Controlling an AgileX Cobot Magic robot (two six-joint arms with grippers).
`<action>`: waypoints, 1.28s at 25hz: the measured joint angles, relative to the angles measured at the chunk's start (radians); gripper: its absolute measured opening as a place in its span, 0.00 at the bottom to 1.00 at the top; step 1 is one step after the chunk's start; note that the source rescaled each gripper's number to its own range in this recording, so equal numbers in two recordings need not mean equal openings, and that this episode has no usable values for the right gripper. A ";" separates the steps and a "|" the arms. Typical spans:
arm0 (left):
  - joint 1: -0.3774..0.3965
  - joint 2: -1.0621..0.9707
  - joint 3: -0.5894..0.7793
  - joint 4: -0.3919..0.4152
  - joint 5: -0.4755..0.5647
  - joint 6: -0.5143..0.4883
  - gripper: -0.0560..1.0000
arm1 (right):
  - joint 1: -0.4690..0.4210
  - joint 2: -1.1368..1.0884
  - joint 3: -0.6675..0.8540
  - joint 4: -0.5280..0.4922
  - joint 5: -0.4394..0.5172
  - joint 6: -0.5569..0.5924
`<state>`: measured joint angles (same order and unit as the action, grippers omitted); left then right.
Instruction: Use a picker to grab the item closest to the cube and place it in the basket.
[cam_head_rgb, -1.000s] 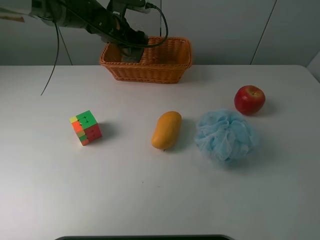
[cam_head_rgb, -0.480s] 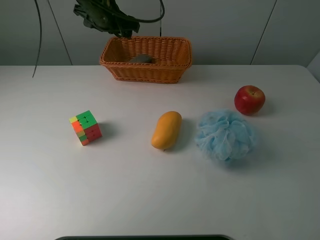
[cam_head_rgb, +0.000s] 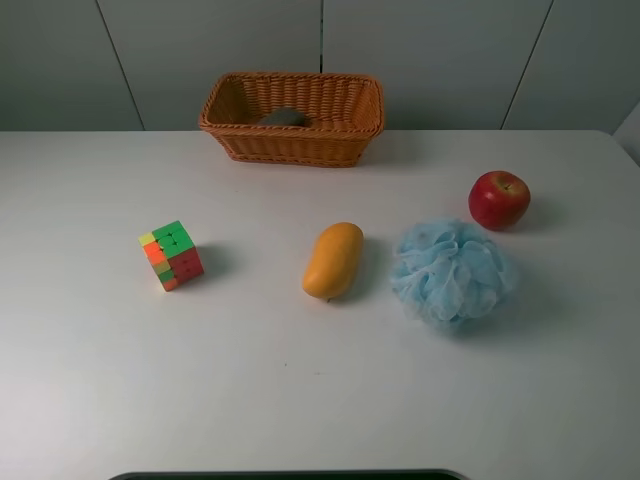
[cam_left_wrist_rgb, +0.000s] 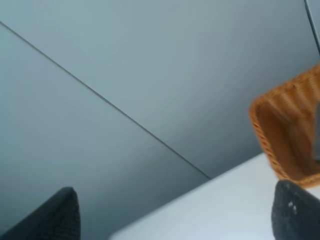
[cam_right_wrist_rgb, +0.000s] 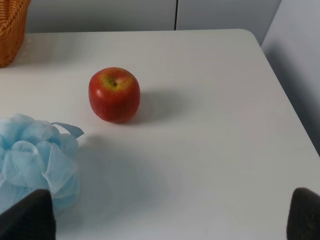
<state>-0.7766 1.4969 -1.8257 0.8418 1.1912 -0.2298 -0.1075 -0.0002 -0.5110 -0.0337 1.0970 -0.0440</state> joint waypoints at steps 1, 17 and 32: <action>-0.027 -0.046 0.000 0.022 0.008 0.010 0.98 | 0.000 0.000 0.000 0.000 0.000 0.000; -0.110 -0.448 0.049 -0.144 0.033 0.077 1.00 | 0.000 0.000 0.000 0.000 0.000 0.000; 0.240 -0.609 0.051 -0.388 0.033 0.259 1.00 | 0.000 0.000 0.000 0.000 0.000 0.002</action>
<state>-0.5363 0.8881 -1.7744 0.4536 1.2244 0.0287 -0.1075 -0.0002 -0.5110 -0.0337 1.0970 -0.0420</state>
